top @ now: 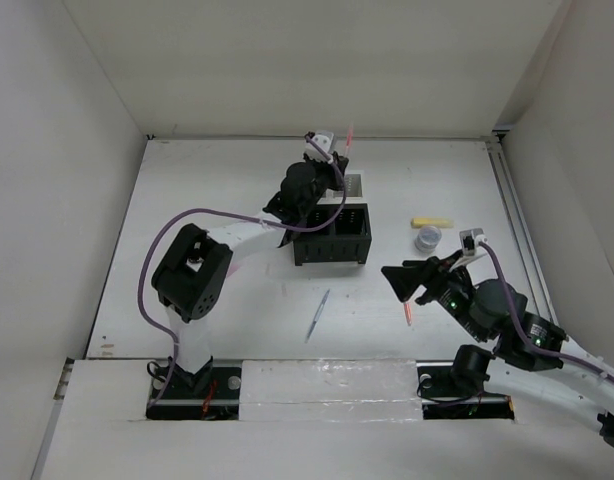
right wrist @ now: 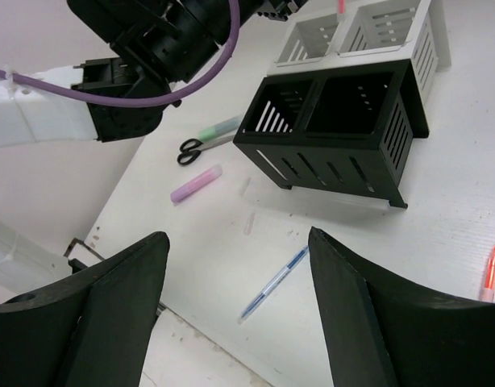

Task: Sort the stationery into containers
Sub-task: Place the pen in the storage box, then pick up the pen from the center of the board.

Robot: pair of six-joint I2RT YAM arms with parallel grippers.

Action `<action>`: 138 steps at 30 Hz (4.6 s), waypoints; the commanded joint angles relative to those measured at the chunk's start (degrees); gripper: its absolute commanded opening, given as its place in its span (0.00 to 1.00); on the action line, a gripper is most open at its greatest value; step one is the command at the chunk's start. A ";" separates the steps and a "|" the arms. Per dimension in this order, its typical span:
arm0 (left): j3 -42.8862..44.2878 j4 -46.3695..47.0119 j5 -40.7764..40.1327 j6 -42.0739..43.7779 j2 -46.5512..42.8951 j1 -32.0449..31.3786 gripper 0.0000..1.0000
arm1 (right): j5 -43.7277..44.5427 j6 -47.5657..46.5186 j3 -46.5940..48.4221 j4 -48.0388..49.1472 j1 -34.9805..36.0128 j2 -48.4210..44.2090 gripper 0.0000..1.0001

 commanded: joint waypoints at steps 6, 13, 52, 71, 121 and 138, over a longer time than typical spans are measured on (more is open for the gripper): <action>4.36 3.99 7.60 1.96 4.02 0.27 0.00 | 2.75 0.72 0.89 -3.69 0.42 -1.69 0.76; 5.06 4.69 7.61 2.67 6.47 0.27 0.00 | 2.75 1.25 0.89 -4.83 0.42 -2.21 0.76; -3.55 4.79 1.91 -0.49 -4.50 -0.87 0.80 | 1.16 1.25 0.89 -3.25 0.42 -1.16 0.76; -4.10 -39.09 -12.98 -23.33 -39.86 1.48 1.00 | 5.56 8.63 2.91 -11.86 0.42 15.63 1.00; -21.66 -60.25 -15.34 -30.29 -14.17 -29.96 0.59 | 8.37 0.11 16.97 -28.04 0.42 5.44 0.96; -18.60 -69.28 -16.20 -33.10 -22.13 -33.66 0.00 | 7.84 -0.42 17.50 -27.51 0.42 6.05 0.94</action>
